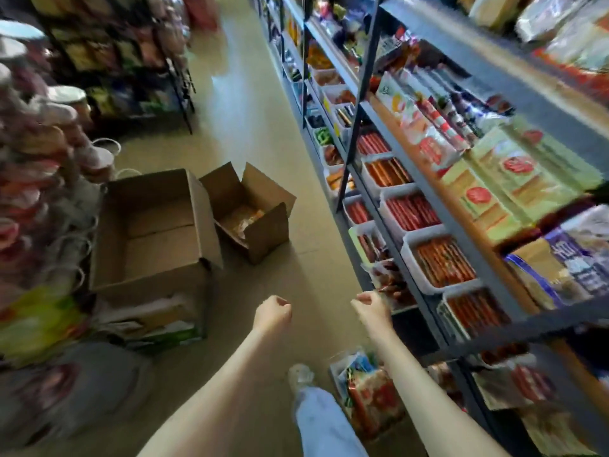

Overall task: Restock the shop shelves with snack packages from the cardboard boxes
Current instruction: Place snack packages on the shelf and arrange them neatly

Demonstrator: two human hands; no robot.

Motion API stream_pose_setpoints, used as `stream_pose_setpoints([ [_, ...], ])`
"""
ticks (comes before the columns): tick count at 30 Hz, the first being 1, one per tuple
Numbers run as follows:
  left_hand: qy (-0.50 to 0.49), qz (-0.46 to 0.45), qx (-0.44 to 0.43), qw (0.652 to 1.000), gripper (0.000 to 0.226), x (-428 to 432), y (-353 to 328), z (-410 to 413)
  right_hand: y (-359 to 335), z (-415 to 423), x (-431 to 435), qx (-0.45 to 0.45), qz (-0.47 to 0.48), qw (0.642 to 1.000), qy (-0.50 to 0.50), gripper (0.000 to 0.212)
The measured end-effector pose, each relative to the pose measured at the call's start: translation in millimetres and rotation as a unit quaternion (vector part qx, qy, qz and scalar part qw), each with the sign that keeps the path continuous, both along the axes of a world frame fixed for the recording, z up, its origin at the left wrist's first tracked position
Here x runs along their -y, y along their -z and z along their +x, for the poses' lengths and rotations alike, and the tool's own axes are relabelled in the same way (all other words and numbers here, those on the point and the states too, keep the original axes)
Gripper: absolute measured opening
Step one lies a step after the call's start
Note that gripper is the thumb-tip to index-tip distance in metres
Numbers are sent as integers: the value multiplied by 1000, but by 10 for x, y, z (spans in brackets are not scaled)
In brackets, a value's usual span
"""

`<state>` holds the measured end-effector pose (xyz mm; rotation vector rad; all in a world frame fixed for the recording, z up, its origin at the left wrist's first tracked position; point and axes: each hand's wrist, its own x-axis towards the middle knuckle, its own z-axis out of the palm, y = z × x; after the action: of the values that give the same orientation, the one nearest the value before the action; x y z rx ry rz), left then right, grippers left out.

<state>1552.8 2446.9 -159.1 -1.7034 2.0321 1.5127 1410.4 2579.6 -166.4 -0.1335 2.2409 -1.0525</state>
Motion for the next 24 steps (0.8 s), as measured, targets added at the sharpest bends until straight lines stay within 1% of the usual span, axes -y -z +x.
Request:
stream_pose_setpoints([
  [2, -30, -11, 12, 999, 24, 459, 61, -121, 145, -251, 523, 8, 11, 1000, -24, 14],
  [5, -78, -11, 30, 996, 22, 1176, 107, -330, 259, -600, 1289, 22, 33, 997, -67, 22],
  [7, -99, -9, 42, 994, 23, 1660, 116, -481, 267, -817, 1801, 22, 43, 994, -97, 20],
  [9, -112, -3, 40, 993, 24, 2102, 140, -626, 253, -1007, 2309, 14, 51, 991, -125, 22],
  [12, -144, 27, 19, 989, 21, 2709, 238, -825, 268, -1217, 3033, 0, 57, 982, -178, 31],
  [17, -173, 64, 30, 982, 21, 3832, 715, -1243, 580, -1587, 4180, -3, 80, 969, -236, 38],
  [21, -203, 114, 46, 971, 20, 4681, 1215, -1597, 1039, -1860, 5040, 11, 118, 961, -249, 45],
  [24, -246, 132, 50, 959, 17, 5262, 1662, -1870, 1490, -2078, 5672, 21, 142, 950, -278, 50],
])
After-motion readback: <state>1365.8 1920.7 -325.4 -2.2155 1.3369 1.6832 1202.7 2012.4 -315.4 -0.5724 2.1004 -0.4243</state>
